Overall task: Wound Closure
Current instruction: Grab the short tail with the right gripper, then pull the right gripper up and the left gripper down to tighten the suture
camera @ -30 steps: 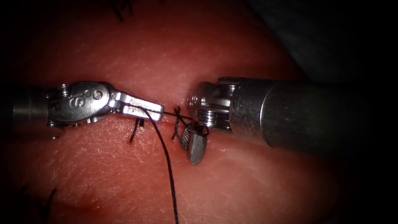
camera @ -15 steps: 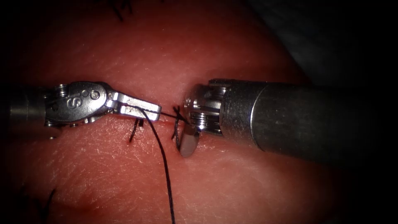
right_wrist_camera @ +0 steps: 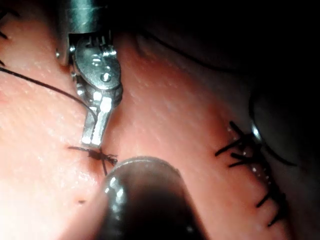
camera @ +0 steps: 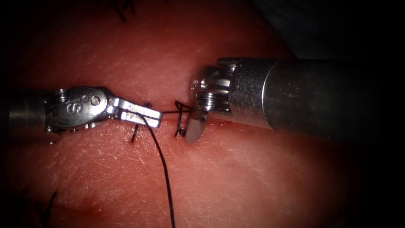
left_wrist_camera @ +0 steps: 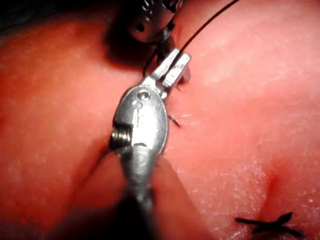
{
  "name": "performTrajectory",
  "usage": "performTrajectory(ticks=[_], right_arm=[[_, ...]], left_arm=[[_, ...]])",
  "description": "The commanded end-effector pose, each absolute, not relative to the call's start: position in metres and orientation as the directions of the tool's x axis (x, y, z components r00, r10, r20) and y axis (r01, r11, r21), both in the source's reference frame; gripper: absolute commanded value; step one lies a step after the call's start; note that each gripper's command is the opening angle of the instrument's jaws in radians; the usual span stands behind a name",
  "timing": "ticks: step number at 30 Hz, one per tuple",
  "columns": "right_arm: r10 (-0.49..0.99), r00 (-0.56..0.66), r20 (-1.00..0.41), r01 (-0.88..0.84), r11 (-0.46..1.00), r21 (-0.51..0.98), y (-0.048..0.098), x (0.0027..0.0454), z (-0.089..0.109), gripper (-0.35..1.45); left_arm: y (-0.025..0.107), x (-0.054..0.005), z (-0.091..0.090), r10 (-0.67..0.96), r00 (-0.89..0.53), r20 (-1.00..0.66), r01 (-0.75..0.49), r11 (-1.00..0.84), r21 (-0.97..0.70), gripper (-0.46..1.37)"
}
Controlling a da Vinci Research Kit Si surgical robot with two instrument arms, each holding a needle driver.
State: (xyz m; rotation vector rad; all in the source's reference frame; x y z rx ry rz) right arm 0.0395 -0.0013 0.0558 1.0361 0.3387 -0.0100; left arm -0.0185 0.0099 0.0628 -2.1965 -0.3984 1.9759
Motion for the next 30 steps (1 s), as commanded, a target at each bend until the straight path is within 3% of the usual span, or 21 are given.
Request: performTrajectory(ticks=[1, 16, 30], right_arm=[[0.145, 0.944, -0.295, 0.182, 0.515, 0.837, -0.0010, 0.0394, 0.0558, -0.35], [0.194, 0.925, -0.327, 0.195, 0.497, 0.846, 0.0014, 0.0394, 0.0562, -0.35], [0.398, 0.839, -0.371, 0.219, 0.377, 0.900, 0.0042, 0.0382, 0.0565, -0.35]], left_arm=[[0.0095, -0.0185, 0.0628, 0.306, 0.090, -0.948, 0.094, -0.950, -0.297, -0.35], [0.0046, -0.0198, 0.0618, 0.331, 0.061, -0.942, 0.111, -0.940, -0.323, -0.35], [0.0003, -0.0215, 0.0609, 0.341, 0.035, -0.939, 0.142, -0.932, -0.333, -0.35]])
